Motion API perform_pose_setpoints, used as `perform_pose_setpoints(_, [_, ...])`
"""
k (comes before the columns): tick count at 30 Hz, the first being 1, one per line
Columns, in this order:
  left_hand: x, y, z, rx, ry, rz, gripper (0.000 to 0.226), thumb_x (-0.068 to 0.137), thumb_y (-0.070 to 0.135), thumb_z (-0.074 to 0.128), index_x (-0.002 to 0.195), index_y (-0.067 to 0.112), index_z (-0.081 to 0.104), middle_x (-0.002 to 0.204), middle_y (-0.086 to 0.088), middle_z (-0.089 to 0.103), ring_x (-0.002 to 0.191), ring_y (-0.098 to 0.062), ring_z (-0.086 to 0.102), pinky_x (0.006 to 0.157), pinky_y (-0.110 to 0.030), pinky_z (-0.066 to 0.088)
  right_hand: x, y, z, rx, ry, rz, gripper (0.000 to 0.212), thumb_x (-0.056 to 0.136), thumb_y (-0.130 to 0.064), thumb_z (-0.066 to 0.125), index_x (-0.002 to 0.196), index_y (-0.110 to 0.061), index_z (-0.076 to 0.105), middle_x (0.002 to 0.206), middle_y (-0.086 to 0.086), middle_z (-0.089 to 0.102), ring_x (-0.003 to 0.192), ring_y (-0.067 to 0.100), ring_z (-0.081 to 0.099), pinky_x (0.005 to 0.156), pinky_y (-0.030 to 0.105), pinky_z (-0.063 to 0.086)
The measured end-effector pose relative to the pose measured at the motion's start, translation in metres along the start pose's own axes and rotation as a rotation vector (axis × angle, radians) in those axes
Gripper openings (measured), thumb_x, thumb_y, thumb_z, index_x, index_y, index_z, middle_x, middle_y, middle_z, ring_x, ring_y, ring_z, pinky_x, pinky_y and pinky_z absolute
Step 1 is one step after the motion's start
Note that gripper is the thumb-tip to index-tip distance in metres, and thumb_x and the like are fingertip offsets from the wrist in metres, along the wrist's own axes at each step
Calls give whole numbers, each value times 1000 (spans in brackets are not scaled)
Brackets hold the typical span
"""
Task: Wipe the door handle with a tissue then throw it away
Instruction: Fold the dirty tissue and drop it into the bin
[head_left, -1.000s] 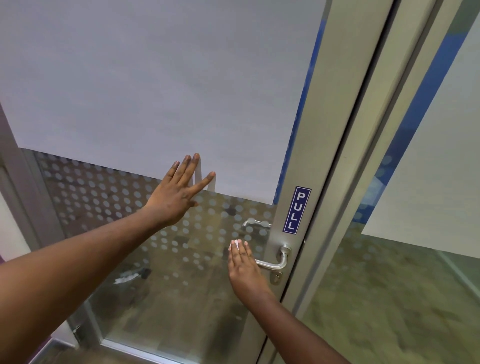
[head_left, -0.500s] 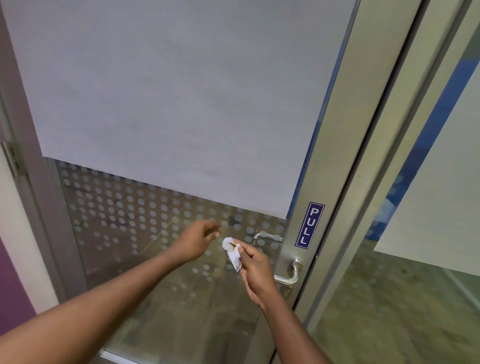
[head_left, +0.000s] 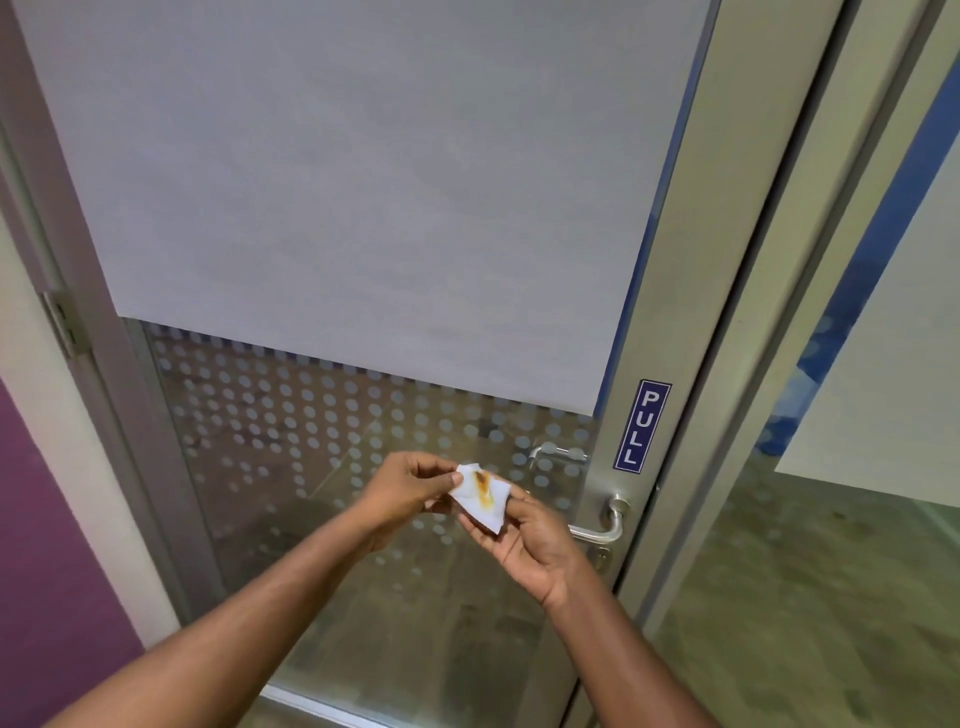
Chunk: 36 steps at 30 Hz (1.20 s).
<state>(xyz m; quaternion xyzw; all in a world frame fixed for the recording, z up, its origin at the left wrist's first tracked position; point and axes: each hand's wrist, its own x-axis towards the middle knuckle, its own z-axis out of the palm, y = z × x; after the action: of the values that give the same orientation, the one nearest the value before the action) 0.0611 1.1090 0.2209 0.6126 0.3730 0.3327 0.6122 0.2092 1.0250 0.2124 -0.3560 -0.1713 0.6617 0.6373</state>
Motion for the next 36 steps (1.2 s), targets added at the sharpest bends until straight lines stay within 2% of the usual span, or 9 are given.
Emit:
perform_pose_setpoints(6, [-1, -1, 11, 20, 144, -14, 6, 80, 0, 69, 80, 3, 74, 69, -7, 75, 62, -18, 65, 61, -28, 58, -5, -1, 0, -77, 117, 1, 29, 88, 8, 49, 85, -9, 72, 74, 8, 76, 64, 15, 72, 59, 25, 56])
perform_pose_setpoints(9, [-4, -2, 18, -37, 252, -32, 9, 82, -1, 66, 75, 3, 71, 68, -11, 71, 54, -19, 62, 53, -25, 57, -3, -1, -8, 25, 175, 3, 18, 93, -1, 50, 87, -6, 66, 71, 9, 75, 65, 17, 72, 66, 28, 56])
perform_pose_setpoints(12, [-7, -5, 21, -19, 318, -50, 11, 85, -1, 63, 75, 1, 68, 75, -16, 70, 56, -21, 62, 55, -27, 58, -2, 1, -20, 70, 200, 17, 20, 97, -21, 51, 101, -4, 61, 87, 12, 73, 80, 19, 69, 73, 31, 55])
perform_pose_setpoints(19, [-18, -9, 25, 44, 374, -75, 12, 89, -1, 58, 76, 0, 58, 66, -15, 65, 44, -12, 63, 49, -28, 57, 5, 12, -25, -295, 298, -141, 9, 86, 0, 65, 79, -5, 68, 67, 7, 61, 58, 10, 56, 49, 15, 52])
perform_pose_setpoints(22, [-27, -11, 19, 81, 441, -70, 22, 87, -3, 60, 66, 4, 57, 54, -10, 63, 49, -21, 62, 46, -28, 54, 17, 17, -19, -468, 343, -224, 5, 85, -2, 67, 84, -2, 71, 68, 4, 67, 57, 9, 59, 52, 16, 53])
perform_pose_setpoints(25, [-39, -13, 12, 156, 478, -56, 27, 82, -4, 64, 60, 9, 58, 51, -4, 61, 44, -12, 58, 37, -18, 45, 27, 35, -5, -698, 358, -320, 11, 82, -12, 70, 89, -6, 76, 71, 4, 69, 61, 11, 57, 63, 27, 49])
perform_pose_setpoints(29, [-52, -14, -7, 153, 477, -68, 19, 74, -4, 73, 63, 7, 63, 58, -7, 62, 52, -13, 57, 50, -20, 50, 32, 59, 18, -837, 315, -440, 11, 81, -11, 70, 89, -8, 77, 79, 1, 74, 70, 10, 63, 68, 24, 49])
perform_pose_setpoints(33, [-60, -16, -36, 36, 508, -83, 18, 68, -12, 74, 69, 3, 64, 68, -12, 64, 63, -20, 59, 61, -24, 53, 39, 73, 37, -939, 310, -511, 13, 83, -10, 68, 92, -8, 76, 87, 4, 76, 72, 9, 64, 54, 2, 41])
perform_pose_setpoints(36, [-63, -21, -54, 89, 526, -49, 19, 68, -10, 76, 73, 6, 67, 71, -9, 67, 66, -17, 61, 63, -22, 53, 44, 86, 53, -990, 235, -535, 13, 84, -11, 67, 93, -9, 76, 86, 3, 76, 71, 8, 64, 57, 8, 43])
